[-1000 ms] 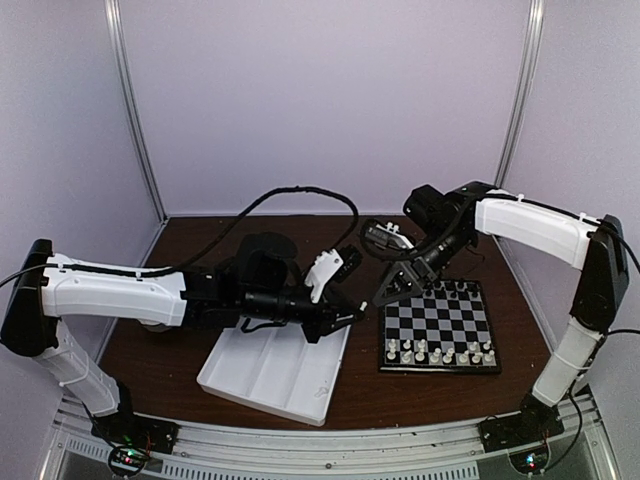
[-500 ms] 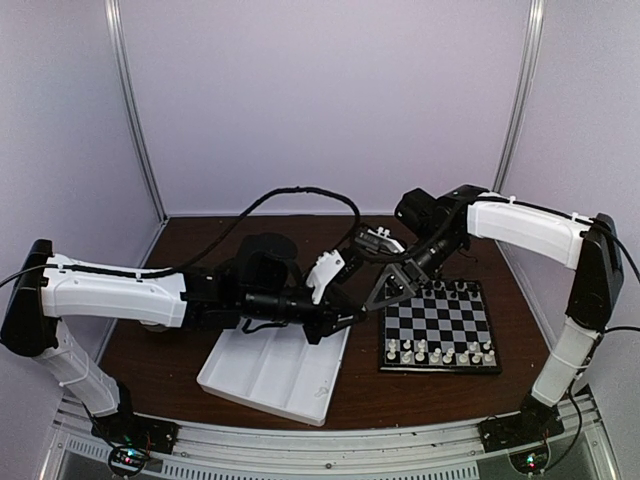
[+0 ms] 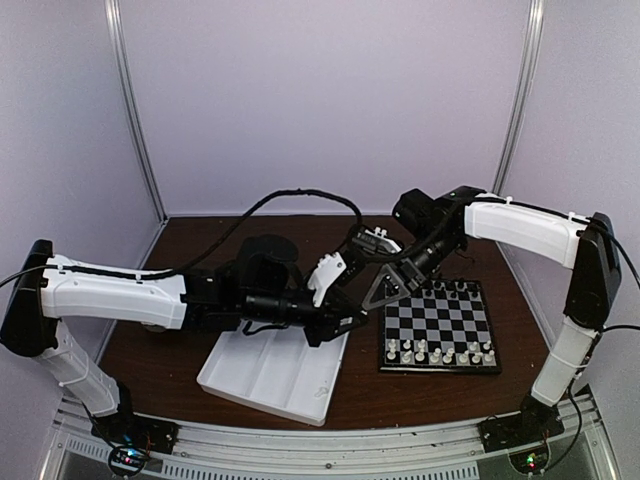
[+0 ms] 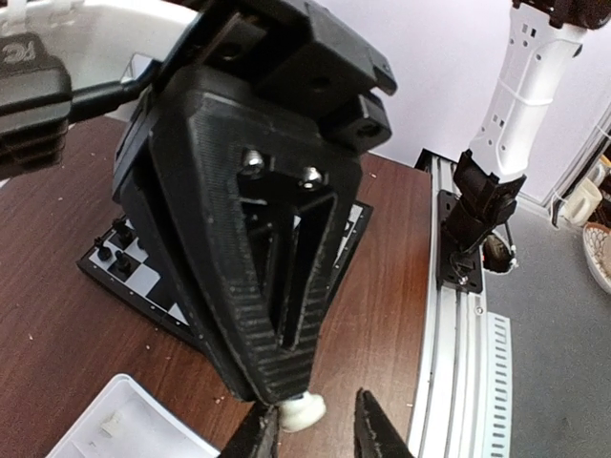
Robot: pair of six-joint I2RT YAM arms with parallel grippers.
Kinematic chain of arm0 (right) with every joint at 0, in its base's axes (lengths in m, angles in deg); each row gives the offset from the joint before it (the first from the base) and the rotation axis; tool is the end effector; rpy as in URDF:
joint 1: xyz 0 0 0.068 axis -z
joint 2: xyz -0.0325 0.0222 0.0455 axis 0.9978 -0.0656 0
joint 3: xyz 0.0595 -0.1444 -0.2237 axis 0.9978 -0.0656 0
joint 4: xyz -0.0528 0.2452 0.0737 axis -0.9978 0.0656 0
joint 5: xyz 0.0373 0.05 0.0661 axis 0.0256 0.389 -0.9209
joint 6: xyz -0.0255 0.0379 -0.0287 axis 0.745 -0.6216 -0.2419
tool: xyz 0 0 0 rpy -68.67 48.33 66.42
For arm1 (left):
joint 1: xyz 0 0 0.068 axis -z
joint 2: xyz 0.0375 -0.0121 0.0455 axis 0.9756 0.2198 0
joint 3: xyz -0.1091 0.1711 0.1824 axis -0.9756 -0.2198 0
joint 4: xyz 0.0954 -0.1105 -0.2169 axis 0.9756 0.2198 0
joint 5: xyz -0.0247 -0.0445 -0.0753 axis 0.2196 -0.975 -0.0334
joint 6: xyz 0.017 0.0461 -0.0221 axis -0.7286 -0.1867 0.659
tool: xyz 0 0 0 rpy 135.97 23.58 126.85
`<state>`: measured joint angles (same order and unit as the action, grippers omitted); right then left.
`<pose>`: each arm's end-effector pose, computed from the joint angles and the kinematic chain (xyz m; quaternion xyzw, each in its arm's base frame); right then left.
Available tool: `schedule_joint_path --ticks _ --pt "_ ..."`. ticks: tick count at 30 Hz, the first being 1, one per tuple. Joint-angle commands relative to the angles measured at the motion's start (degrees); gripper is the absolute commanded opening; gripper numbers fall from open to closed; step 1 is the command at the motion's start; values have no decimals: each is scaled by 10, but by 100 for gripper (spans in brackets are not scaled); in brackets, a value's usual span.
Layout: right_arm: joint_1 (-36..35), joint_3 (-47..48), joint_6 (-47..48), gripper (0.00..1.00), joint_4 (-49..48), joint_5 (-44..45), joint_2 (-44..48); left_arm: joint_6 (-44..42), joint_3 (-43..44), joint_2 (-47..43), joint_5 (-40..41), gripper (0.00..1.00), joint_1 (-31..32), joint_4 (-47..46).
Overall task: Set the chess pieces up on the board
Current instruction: Pass from the left arm to the right, then place the pawn at f2.
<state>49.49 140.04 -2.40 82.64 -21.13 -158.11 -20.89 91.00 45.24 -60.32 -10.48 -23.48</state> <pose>0.2495 0.2286 0.2860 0.4295 -0.6784 -0.5960 0.0068 0.1354 -0.3345 0.2765 0.4198 0.7160 -0.4207 0.3663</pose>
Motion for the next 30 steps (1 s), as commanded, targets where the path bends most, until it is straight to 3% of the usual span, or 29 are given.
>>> schedule_joint_path --ticks 1,3,5,6,7,12,17,20,23,30 --pt "-4 2 2 7 -23 14 23 -7 1 -8 23 36 7 -26" --pt "-2 4 12 6 -15 38 30 -8 1 -10 40 49 9 -12" --pt "3 3 30 5 -1 67 39 -13 -2 -17 55 75 11 7" --pt "7 2 38 5 4 82 45 -15 -8 -24 64 95 12 13" --pt "13 -2 44 5 7 93 50 -16 -16 -34 73 97 12 16" --pt "53 -30 91 4 39 186 88 -15 -56 -70 158 98 12 40" --pt "104 -99 150 4 48 337 160 70 -78 -63 365 98 10 85" --pt "119 -157 171 5 26 439 211 71 -71 -42 380 96 6 105" --pt "120 -212 174 4 -6 516 256 62 -65 -27 382 88 6 104" --pt "121 -273 178 4 -32 615 258 43 -16 5 335 79 5 139"
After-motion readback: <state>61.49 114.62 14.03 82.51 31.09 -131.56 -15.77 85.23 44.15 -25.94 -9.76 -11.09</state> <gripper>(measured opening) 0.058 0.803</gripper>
